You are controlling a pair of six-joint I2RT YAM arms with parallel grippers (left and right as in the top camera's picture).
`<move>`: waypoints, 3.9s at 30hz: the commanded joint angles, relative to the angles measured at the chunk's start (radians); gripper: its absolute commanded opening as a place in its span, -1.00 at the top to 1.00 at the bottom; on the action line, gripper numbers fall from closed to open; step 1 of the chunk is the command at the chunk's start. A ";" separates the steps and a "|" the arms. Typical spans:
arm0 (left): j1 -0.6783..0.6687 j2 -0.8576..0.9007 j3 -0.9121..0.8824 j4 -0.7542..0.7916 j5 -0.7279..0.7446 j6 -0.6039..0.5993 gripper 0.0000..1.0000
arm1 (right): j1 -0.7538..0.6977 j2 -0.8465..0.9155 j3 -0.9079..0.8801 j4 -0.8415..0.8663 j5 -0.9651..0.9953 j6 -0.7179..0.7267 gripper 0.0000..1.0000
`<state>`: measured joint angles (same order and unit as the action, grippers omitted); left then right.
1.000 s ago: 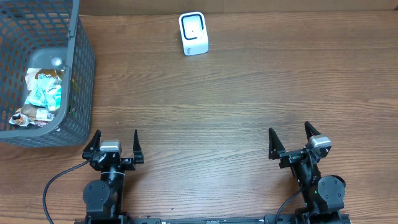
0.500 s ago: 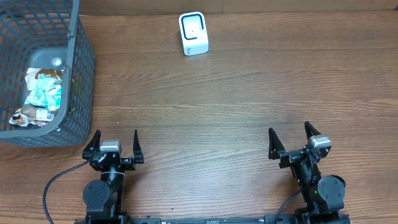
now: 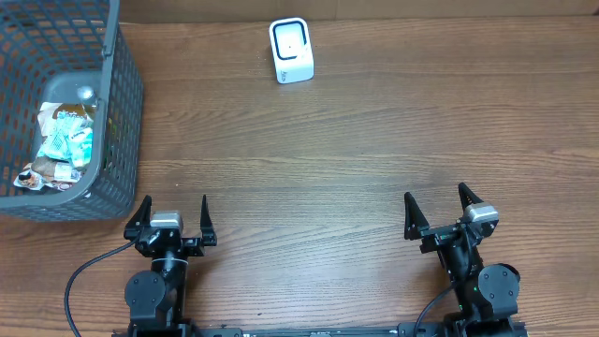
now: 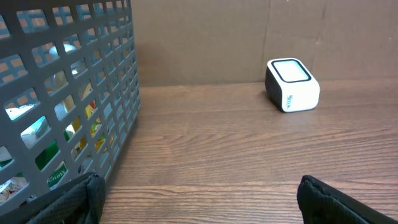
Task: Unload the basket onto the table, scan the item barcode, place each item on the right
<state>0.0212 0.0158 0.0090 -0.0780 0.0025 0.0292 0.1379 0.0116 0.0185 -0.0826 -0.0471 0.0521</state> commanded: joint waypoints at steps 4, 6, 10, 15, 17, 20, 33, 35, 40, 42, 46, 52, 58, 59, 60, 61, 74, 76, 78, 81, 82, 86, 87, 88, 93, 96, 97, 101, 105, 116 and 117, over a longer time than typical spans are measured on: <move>-0.001 -0.010 -0.004 0.001 -0.013 0.046 -1.00 | -0.004 -0.008 -0.011 0.002 0.004 -0.001 -1.00; -0.001 -0.010 -0.004 0.001 -0.011 0.046 -0.99 | -0.004 -0.008 -0.011 0.002 0.005 -0.001 -1.00; -0.001 -0.010 -0.004 0.001 -0.011 0.046 -1.00 | -0.004 -0.008 -0.011 0.002 0.005 -0.001 -1.00; -0.002 -0.010 -0.004 0.002 -0.010 0.046 -0.99 | -0.004 -0.008 -0.011 0.002 0.005 -0.001 -1.00; -0.001 -0.010 -0.004 0.003 -0.010 0.046 -0.99 | -0.004 -0.008 -0.011 0.002 0.004 -0.001 -1.00; -0.002 -0.010 -0.004 0.002 -0.007 0.045 -1.00 | -0.004 -0.008 -0.011 0.002 0.004 -0.001 -1.00; -0.002 -0.010 -0.001 0.365 0.099 -0.020 -1.00 | -0.004 -0.008 -0.011 0.002 0.004 -0.001 -1.00; -0.002 -0.010 0.000 0.498 0.099 -0.055 -0.99 | -0.004 -0.008 -0.011 0.002 0.005 -0.001 -1.00; -0.002 -0.010 0.002 0.886 0.085 -0.192 -0.99 | -0.004 -0.008 -0.011 0.002 0.004 -0.001 -1.00; -0.002 -0.010 0.011 0.979 0.048 -0.253 -0.99 | -0.004 -0.008 -0.011 0.002 0.004 -0.001 -1.00; -0.002 -0.010 0.060 1.057 0.010 -0.326 -1.00 | -0.004 -0.008 -0.011 0.002 0.005 -0.001 -1.00; -0.002 -0.010 0.221 1.043 0.015 -0.347 -0.99 | -0.004 -0.008 -0.011 0.002 0.005 -0.001 -1.00; -0.002 -0.010 0.329 1.040 0.013 -0.348 -0.99 | -0.004 -0.008 -0.011 0.002 0.004 -0.001 -1.00; -0.002 -0.010 0.344 1.033 0.013 -0.347 -1.00 | -0.004 -0.008 -0.011 0.002 0.004 -0.001 -1.00; -0.002 -0.010 0.360 1.023 0.013 -0.347 -0.99 | -0.004 -0.008 -0.011 0.002 0.004 -0.001 -1.00; -0.002 -0.010 0.372 1.016 0.013 -0.347 -1.00 | -0.004 -0.008 -0.011 0.002 0.004 -0.001 -1.00; -0.002 0.003 0.478 0.969 0.016 -0.306 -0.99 | -0.004 -0.008 -0.011 0.002 0.005 -0.001 -1.00; -0.002 0.003 0.478 0.969 0.016 -0.306 -1.00 | -0.004 -0.008 -0.011 0.002 0.004 -0.001 -1.00; -0.002 0.003 0.478 0.970 0.017 -0.306 -1.00 | -0.004 -0.008 -0.011 0.002 0.004 -0.001 -1.00; -0.002 0.003 0.478 0.972 0.016 -0.306 -1.00 | -0.004 -0.008 -0.011 0.002 0.005 -0.001 -1.00; -0.002 0.003 0.478 0.972 0.017 -0.306 -1.00 | -0.004 -0.008 -0.011 0.002 0.004 -0.001 -1.00; -0.002 0.003 0.478 0.965 0.017 -0.306 -1.00 | -0.004 -0.008 -0.011 0.002 0.004 -0.001 -1.00; -0.002 0.003 0.477 0.960 0.017 -0.306 -1.00 | -0.004 -0.008 -0.011 0.002 0.005 -0.001 -1.00; -0.002 0.003 0.477 0.949 0.016 -0.306 -1.00 | -0.004 -0.008 -0.011 0.002 0.004 -0.001 -1.00; -0.002 0.003 0.476 0.931 0.016 -0.306 -1.00 | -0.004 -0.008 -0.011 0.002 0.004 -0.001 -1.00; -0.002 0.003 0.476 0.931 0.016 -0.306 -1.00 | -0.004 -0.008 -0.011 0.002 0.004 -0.001 -1.00; -0.002 0.003 0.476 0.932 0.016 -0.306 -1.00 | -0.004 -0.008 -0.011 0.002 0.005 -0.001 -1.00; -0.002 0.003 0.477 0.951 -0.012 -0.306 -0.99 | -0.004 -0.008 -0.011 0.002 0.004 -0.001 -1.00; -0.002 0.004 0.489 0.984 -0.067 -0.294 -0.99 | -0.004 -0.008 -0.011 0.002 0.004 -0.001 -1.00; -0.002 0.235 0.752 0.691 -0.073 -0.085 -1.00 | -0.004 -0.008 -0.011 0.002 0.004 -0.001 -1.00; -0.002 0.285 0.808 0.644 -0.074 -0.071 -1.00 | -0.004 -0.008 -0.011 0.002 0.004 -0.001 -1.00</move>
<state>0.0212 0.1749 0.6910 0.6376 -0.0555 -0.1345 0.1379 0.0120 0.0185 -0.0834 -0.0475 0.0525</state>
